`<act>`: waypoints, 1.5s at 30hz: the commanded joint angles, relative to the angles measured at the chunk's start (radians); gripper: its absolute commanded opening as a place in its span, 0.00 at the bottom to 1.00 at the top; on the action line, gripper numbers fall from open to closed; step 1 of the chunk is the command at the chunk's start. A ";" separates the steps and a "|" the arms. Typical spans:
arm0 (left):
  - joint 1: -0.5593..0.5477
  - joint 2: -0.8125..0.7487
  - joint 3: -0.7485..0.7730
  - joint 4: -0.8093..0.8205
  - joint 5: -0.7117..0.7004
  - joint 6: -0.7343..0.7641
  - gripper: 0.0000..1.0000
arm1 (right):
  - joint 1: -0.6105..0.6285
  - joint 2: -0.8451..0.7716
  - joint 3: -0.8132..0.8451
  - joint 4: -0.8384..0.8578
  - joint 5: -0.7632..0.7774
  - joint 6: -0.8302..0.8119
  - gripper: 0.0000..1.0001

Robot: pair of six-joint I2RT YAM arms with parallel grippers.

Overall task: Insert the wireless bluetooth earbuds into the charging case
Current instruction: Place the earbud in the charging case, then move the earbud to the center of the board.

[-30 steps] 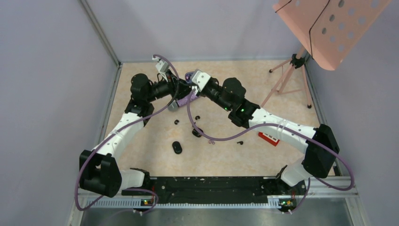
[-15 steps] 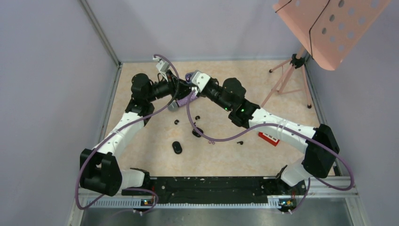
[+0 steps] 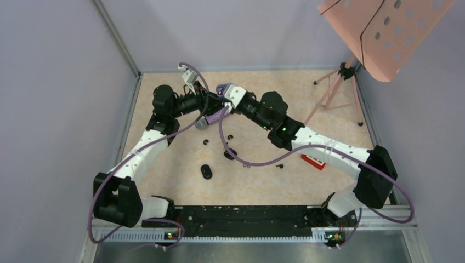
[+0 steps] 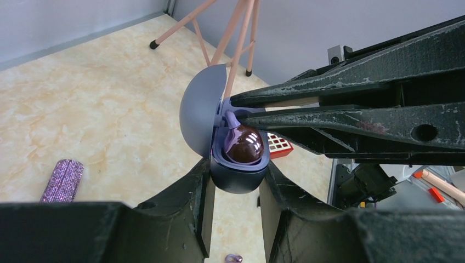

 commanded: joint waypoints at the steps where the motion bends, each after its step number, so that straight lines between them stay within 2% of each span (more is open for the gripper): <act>1: 0.006 0.012 0.054 0.076 0.014 -0.014 0.00 | -0.004 -0.043 -0.010 -0.015 -0.013 -0.005 0.10; 7: 0.006 0.015 0.055 0.077 0.019 -0.013 0.00 | -0.008 -0.037 0.010 -0.085 -0.051 -0.001 0.20; 17: 0.012 0.021 0.049 0.086 0.015 0.018 0.00 | -0.067 -0.092 0.044 -0.290 -0.156 0.026 0.26; 20: 0.019 0.019 0.038 0.086 0.025 0.047 0.00 | -0.124 -0.132 0.069 -0.360 -0.207 0.127 0.31; 23: 0.034 0.018 0.026 0.085 0.023 0.059 0.00 | -0.192 -0.157 0.097 -0.449 -0.250 0.253 0.44; 26: 0.051 0.018 0.024 0.080 0.009 0.057 0.00 | -0.220 -0.170 0.075 -0.558 -0.265 0.305 0.51; 28: 0.060 0.015 0.026 0.071 -0.014 0.050 0.00 | -0.224 -0.172 0.039 -0.611 -0.250 0.329 0.50; 32: 0.071 -0.003 0.025 0.006 -0.120 0.053 0.00 | -0.224 -0.135 -0.020 -0.673 -0.220 0.426 0.37; 35: 0.082 -0.018 0.019 -0.026 -0.182 0.049 0.00 | -0.223 -0.088 -0.071 -0.681 -0.230 0.437 0.34; 39: 0.098 -0.027 0.010 -0.042 -0.219 0.026 0.00 | -0.224 -0.027 -0.136 -0.699 -0.333 0.313 0.32; 42: 0.110 -0.039 0.003 -0.057 -0.235 0.003 0.00 | -0.223 0.085 -0.097 -0.831 -0.474 0.258 0.27; 45: 0.114 -0.062 -0.006 -0.077 -0.238 0.005 0.00 | -0.224 0.177 -0.056 -0.901 -0.550 0.258 0.25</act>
